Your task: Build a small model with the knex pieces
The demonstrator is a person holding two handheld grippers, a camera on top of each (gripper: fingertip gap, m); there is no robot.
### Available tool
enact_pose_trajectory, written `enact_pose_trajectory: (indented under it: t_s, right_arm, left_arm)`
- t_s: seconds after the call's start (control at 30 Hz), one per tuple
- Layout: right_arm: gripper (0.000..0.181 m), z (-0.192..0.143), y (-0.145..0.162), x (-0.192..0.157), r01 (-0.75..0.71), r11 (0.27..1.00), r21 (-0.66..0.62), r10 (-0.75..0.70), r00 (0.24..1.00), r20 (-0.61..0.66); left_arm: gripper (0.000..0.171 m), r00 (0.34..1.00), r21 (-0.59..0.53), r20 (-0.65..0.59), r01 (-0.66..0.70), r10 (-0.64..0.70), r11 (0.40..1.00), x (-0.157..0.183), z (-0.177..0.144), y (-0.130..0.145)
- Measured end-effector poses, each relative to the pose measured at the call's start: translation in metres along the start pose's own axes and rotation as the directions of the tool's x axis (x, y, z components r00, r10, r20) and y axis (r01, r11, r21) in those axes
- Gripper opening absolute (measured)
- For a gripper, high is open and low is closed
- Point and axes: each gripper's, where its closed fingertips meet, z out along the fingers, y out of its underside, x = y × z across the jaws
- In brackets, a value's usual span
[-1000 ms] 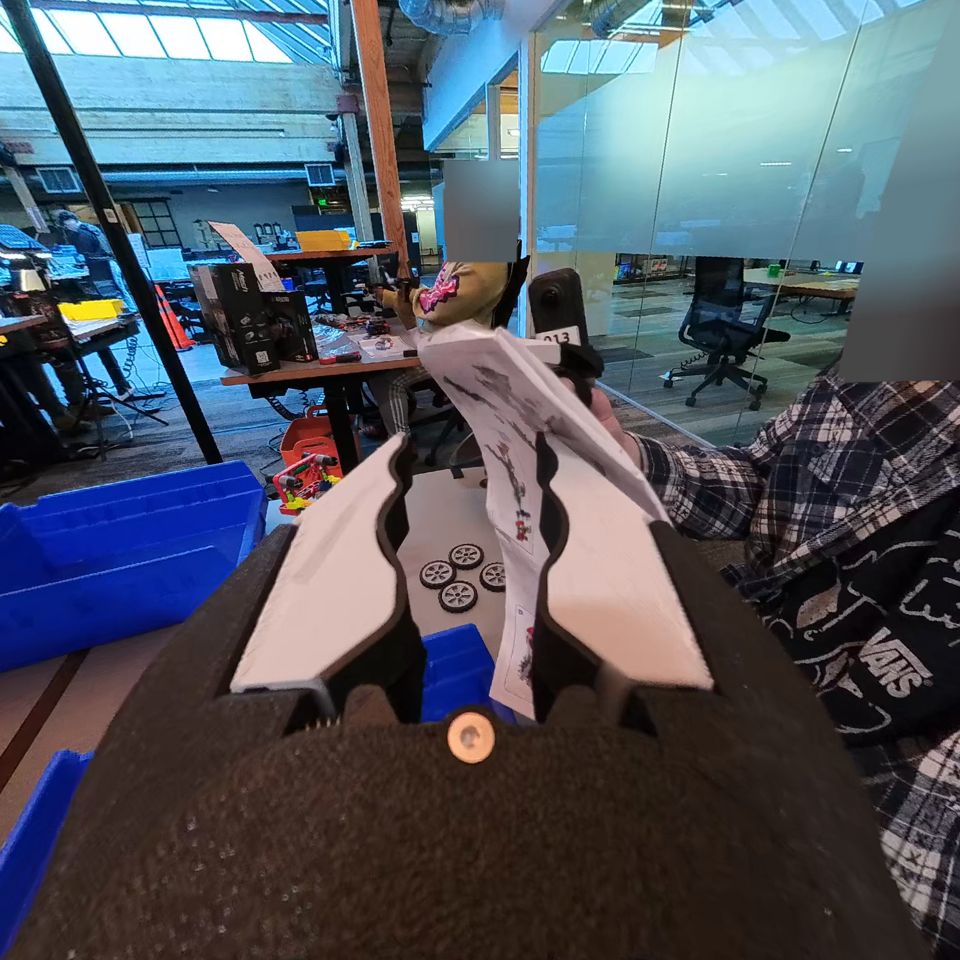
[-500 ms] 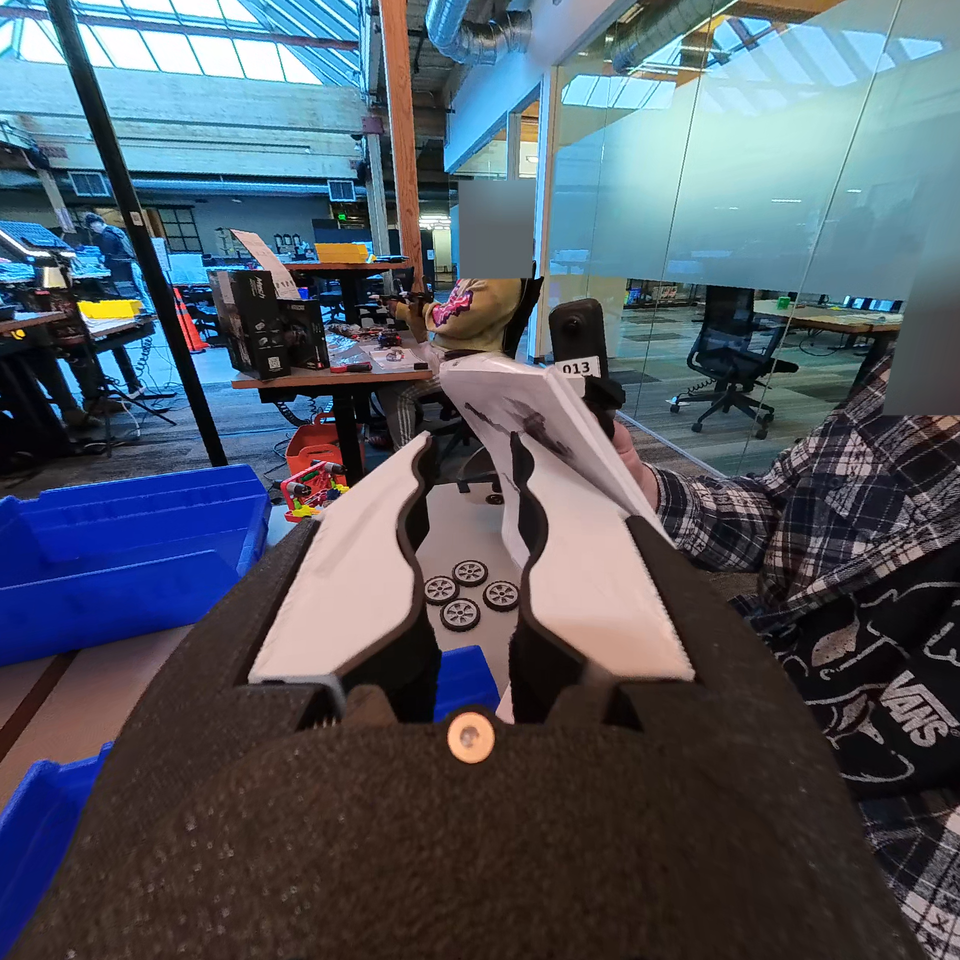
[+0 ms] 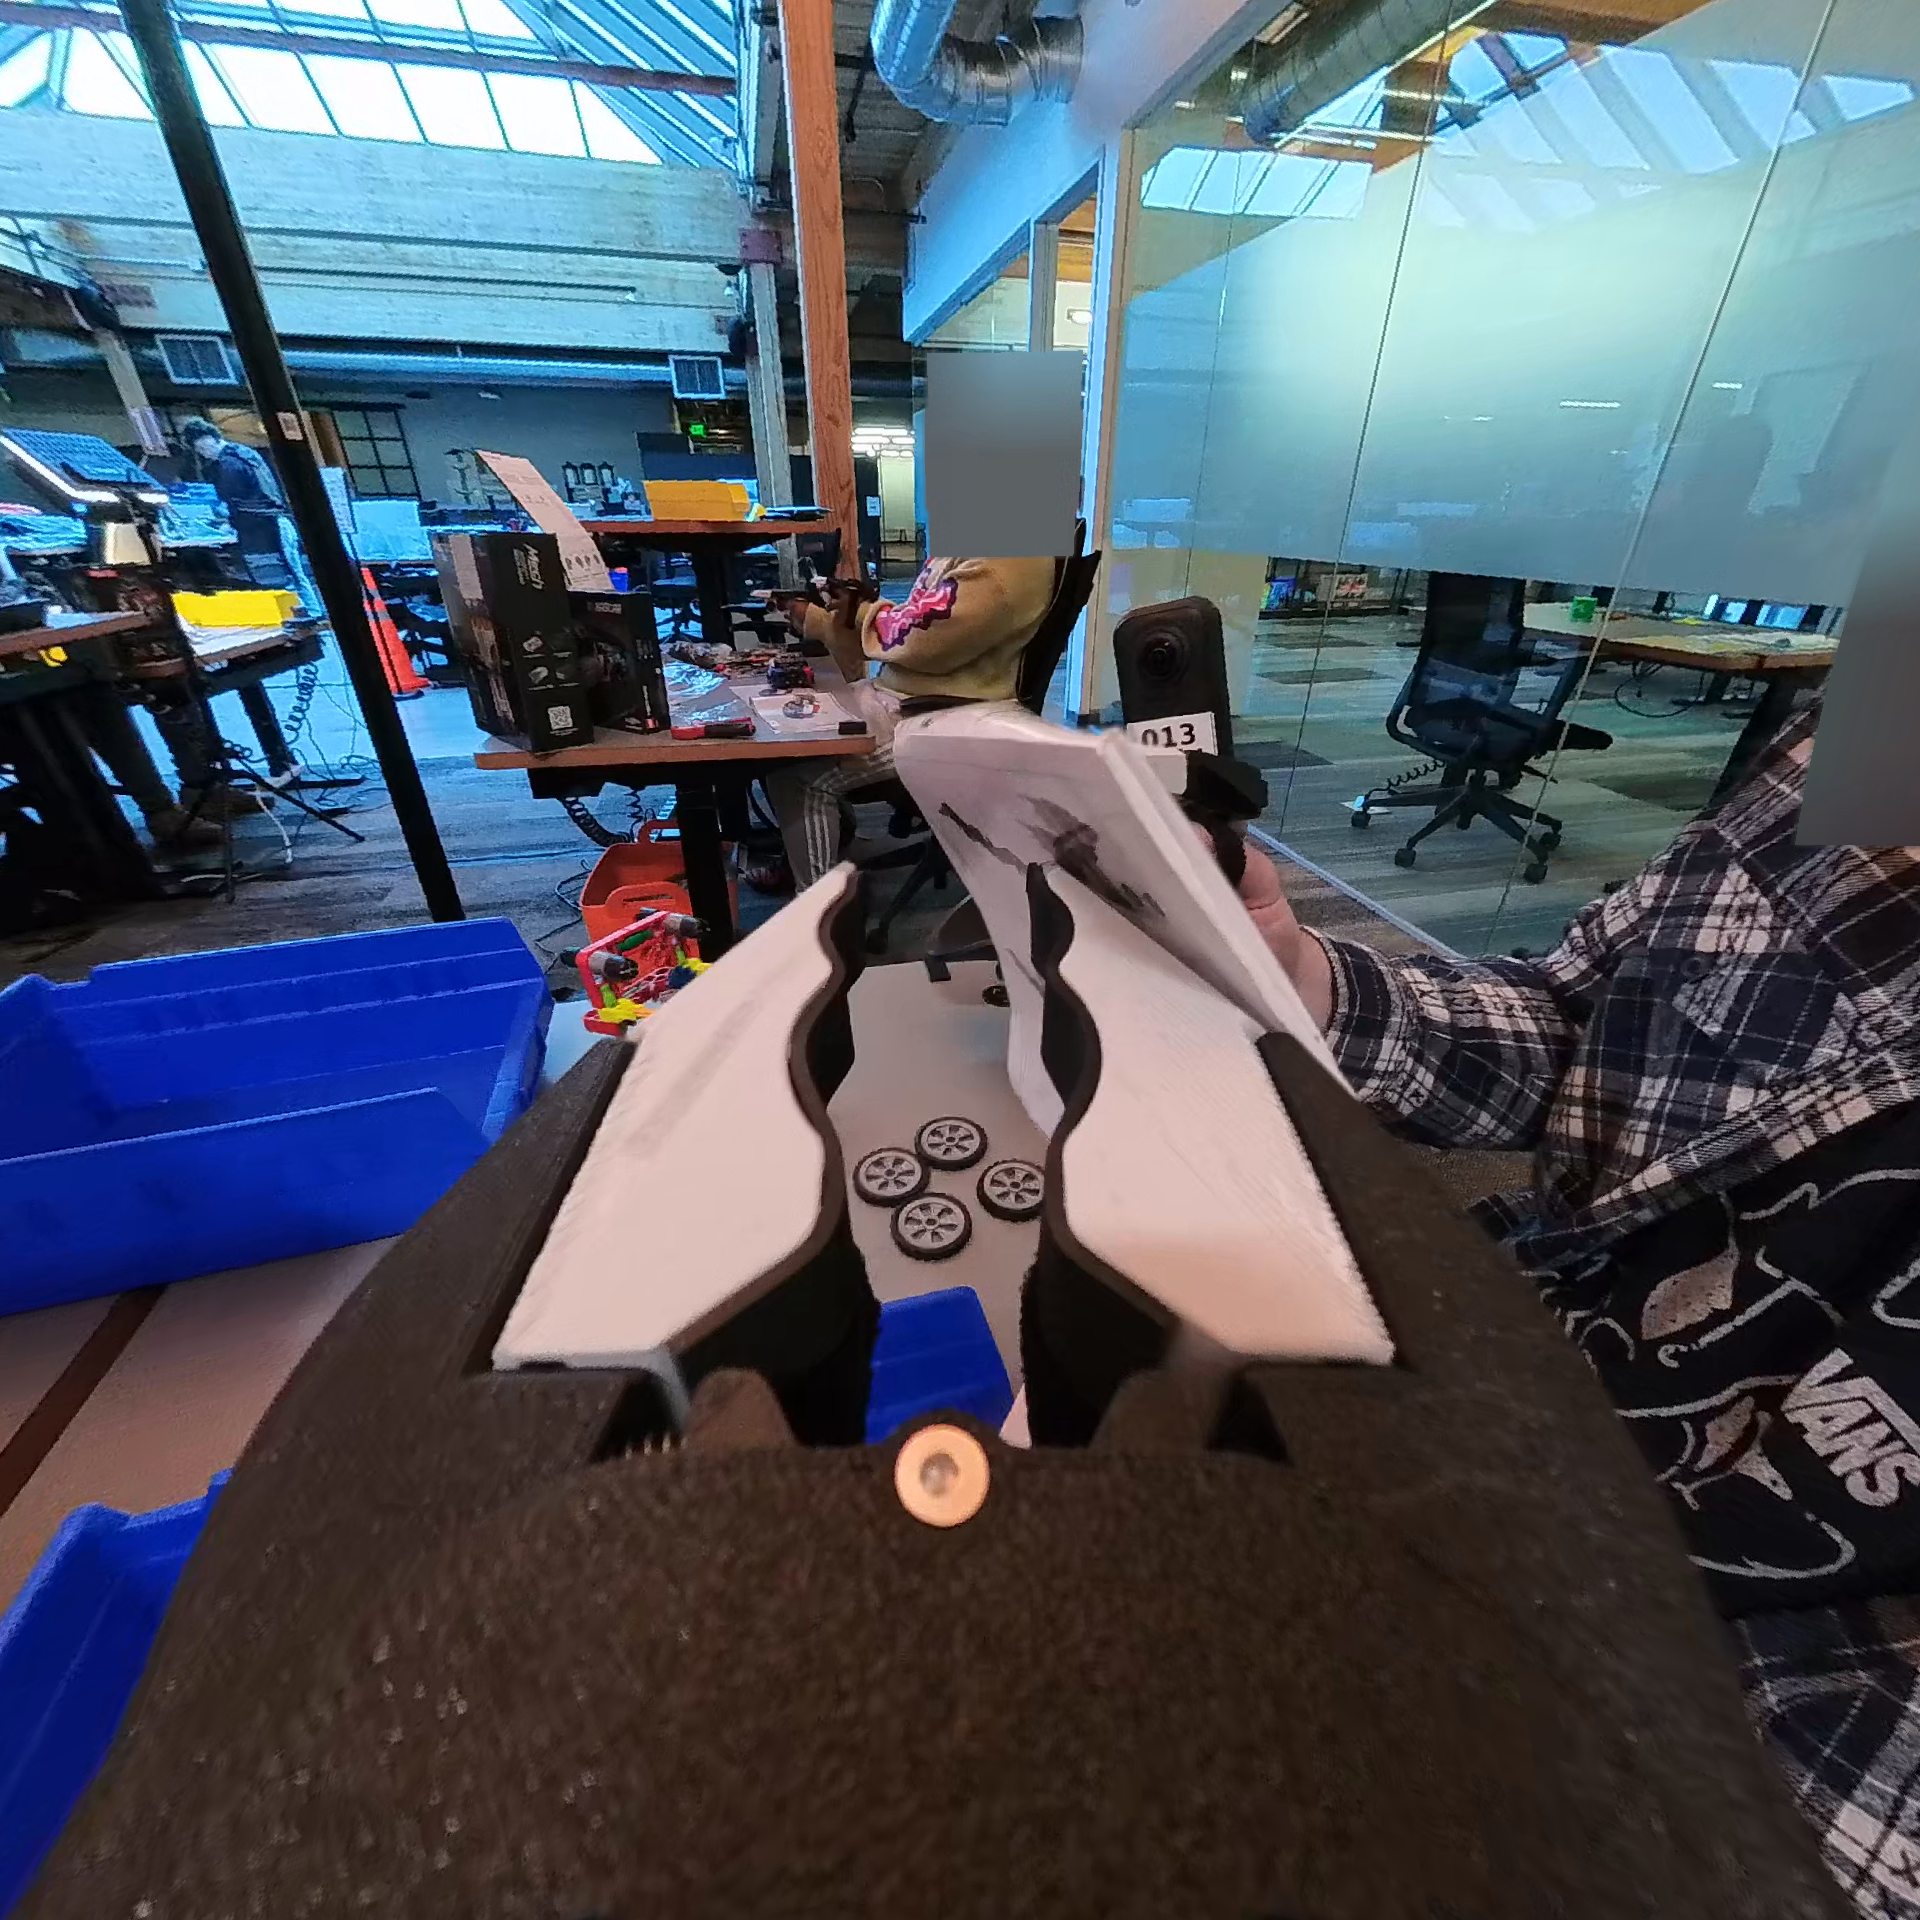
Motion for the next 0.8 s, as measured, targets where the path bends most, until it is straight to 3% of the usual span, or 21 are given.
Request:
enact_pose_trajectory:
  t_s: [0.07,0.27,0.47,0.57,0.63,0.8]
  right_arm:
    - [0.0,0.0,0.001,0.0,-0.001,1.0,-0.002,0.001,1.0,-0.003]
    - [0.004,0.002,0.008,0.003,-0.003,1.0,-0.029,0.003,1.0,-0.011]
    - [0.02,0.004,0.022,-0.004,0.076,0.993,-0.087,-0.076,0.997,0.0]
    - [0.017,0.004,0.029,-0.008,0.115,0.987,-0.115,-0.115,0.993,0.008]
    - [0.0,0.005,0.033,-0.007,0.125,0.983,-0.131,-0.127,0.992,-0.007]
    - [0.0,0.004,0.047,0.001,0.124,0.971,-0.206,-0.134,0.99,-0.036]
  left_arm:
    - [0.029,1.0,0.007,-0.004,0.007,-0.007,1.0,-0.001,0.0,0.0]
    - [0.0,0.999,0.086,-0.023,0.028,-0.026,0.996,-0.002,-0.003,-0.01]
    - [0.0,0.998,0.168,-0.054,0.041,-0.033,0.985,0.002,-0.008,-0.023]
    - [0.0,0.996,0.215,-0.074,0.062,-0.047,0.975,0.003,-0.011,-0.03]
    - [0.0,0.996,0.189,-0.066,0.071,-0.059,0.979,-0.001,-0.009,-0.025]
    - [0.007,0.997,0.095,-0.047,0.059,-0.055,0.994,-0.004,-0.004,-0.008]
